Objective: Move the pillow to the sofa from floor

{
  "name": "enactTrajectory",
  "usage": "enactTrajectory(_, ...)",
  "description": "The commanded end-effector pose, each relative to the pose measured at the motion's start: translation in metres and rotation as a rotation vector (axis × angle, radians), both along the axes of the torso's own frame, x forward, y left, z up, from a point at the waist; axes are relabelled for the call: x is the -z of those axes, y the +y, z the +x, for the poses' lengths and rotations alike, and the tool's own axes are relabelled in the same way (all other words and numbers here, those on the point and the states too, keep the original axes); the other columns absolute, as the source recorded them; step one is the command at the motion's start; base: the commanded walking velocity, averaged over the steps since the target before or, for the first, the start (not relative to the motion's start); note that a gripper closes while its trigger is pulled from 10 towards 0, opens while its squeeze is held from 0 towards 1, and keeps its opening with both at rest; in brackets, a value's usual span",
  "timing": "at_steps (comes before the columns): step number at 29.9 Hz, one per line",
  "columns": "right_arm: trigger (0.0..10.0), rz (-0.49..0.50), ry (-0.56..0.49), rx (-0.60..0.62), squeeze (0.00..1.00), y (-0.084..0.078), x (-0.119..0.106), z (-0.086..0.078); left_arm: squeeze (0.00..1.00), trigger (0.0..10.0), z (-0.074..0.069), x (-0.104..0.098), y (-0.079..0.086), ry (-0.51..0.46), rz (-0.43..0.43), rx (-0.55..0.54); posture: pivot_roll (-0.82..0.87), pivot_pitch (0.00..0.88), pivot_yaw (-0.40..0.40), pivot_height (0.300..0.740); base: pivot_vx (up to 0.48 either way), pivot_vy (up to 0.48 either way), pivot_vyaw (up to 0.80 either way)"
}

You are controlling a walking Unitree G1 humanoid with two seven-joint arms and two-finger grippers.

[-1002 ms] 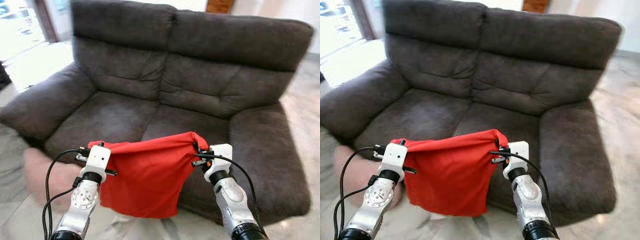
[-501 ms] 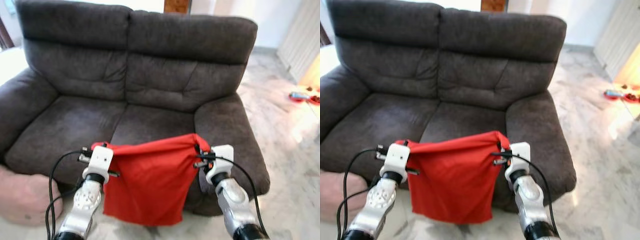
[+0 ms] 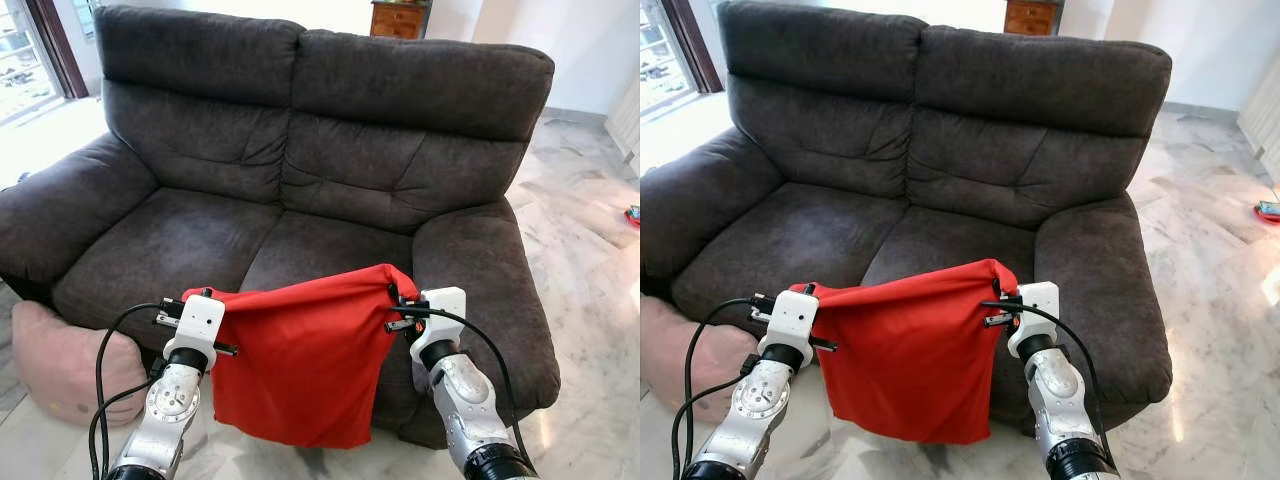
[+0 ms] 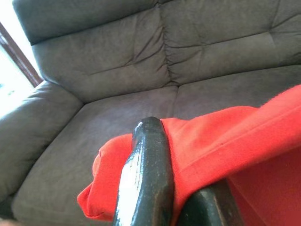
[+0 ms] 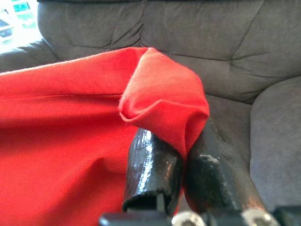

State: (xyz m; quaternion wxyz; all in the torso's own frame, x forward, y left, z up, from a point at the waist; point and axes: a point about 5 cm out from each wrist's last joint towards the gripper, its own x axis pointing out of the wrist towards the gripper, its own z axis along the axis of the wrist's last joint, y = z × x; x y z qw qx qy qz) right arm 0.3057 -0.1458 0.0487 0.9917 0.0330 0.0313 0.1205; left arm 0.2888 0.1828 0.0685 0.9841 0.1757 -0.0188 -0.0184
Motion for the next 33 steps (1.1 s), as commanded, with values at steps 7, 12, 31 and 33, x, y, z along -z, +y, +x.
enactTrajectory(7,10.0,0.013,-0.058,0.062,0.0,-0.0115,-0.0125,0.007,0.0,10.0,0.0066,-0.018,0.0034,-0.094,-0.007,-0.013,0.06,0.0,-0.059,0.74,0.0,-0.243,-0.11)
enactTrajectory(12,10.0,0.012,-0.057,0.061,0.0,-0.0113,-0.0123,0.0069,0.0,10.0,0.006,-0.0182,0.0039,-0.096,-0.006,-0.015,0.06,0.0,-0.059,0.74,0.0,-0.244,0.0)
enactTrajectory(31,10.0,0.015,-0.06,0.054,0.0,-0.0102,-0.0127,0.0075,0.0,10.0,0.0051,-0.0184,0.0024,-0.104,-0.027,-0.012,0.07,0.0,-0.064,0.74,0.0,-0.15,-0.15)
enactTrajectory(33,10.0,0.013,-0.063,0.051,0.0,-0.0094,-0.0128,0.0071,0.0,10.0,0.0039,-0.0186,0.0027,-0.105,-0.024,-0.012,0.07,0.0,-0.064,0.74,0.0,0.0,0.0)
